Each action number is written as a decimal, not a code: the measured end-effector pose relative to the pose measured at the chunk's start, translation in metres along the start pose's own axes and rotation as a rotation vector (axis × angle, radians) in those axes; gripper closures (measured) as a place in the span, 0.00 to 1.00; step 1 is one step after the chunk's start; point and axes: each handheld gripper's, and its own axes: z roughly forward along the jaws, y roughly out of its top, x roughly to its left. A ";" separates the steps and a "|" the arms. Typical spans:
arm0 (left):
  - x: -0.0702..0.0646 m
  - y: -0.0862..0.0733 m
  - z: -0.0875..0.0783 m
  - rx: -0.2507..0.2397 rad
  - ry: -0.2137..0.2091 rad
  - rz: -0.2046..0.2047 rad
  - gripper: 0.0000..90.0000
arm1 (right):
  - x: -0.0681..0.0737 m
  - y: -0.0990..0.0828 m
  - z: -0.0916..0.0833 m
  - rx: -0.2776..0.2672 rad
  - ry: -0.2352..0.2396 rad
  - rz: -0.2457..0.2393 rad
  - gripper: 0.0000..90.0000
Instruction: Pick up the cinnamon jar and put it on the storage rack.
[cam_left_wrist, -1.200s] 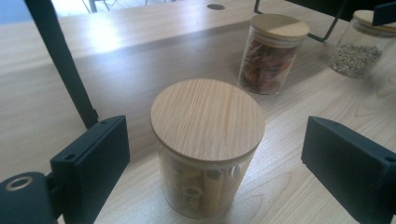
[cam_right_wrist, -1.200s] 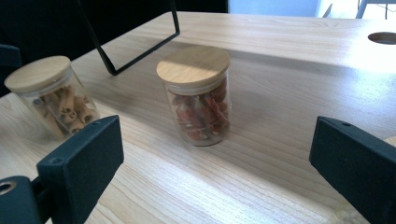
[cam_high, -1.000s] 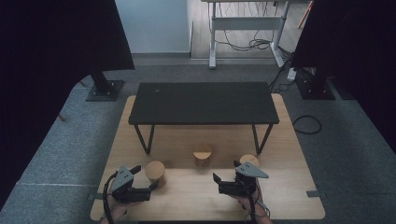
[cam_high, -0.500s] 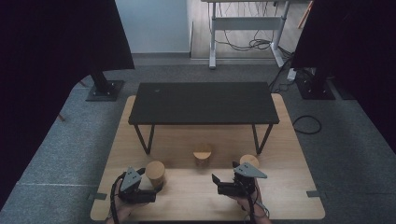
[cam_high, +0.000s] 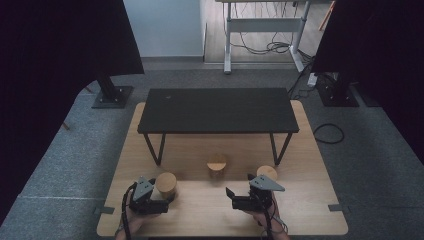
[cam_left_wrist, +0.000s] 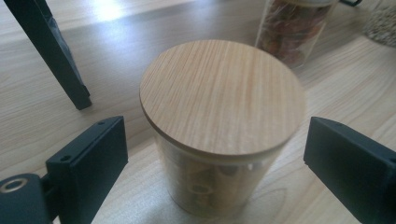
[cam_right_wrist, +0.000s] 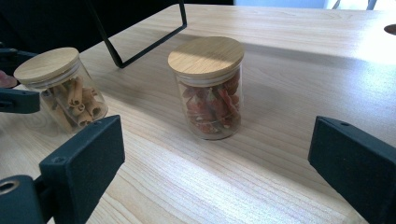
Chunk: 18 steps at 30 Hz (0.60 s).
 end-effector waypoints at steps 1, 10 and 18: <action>0.001 0.001 0.001 0.003 -0.001 0.002 0.06 | 0.000 0.000 0.000 0.001 -0.001 -0.002 0.03; -0.003 0.004 0.011 0.019 0.019 0.019 0.06 | 0.001 0.000 0.001 0.005 -0.003 -0.006 0.03; -0.005 0.009 0.023 0.040 0.032 0.022 0.06 | 0.002 0.000 0.002 0.010 -0.002 -0.010 0.03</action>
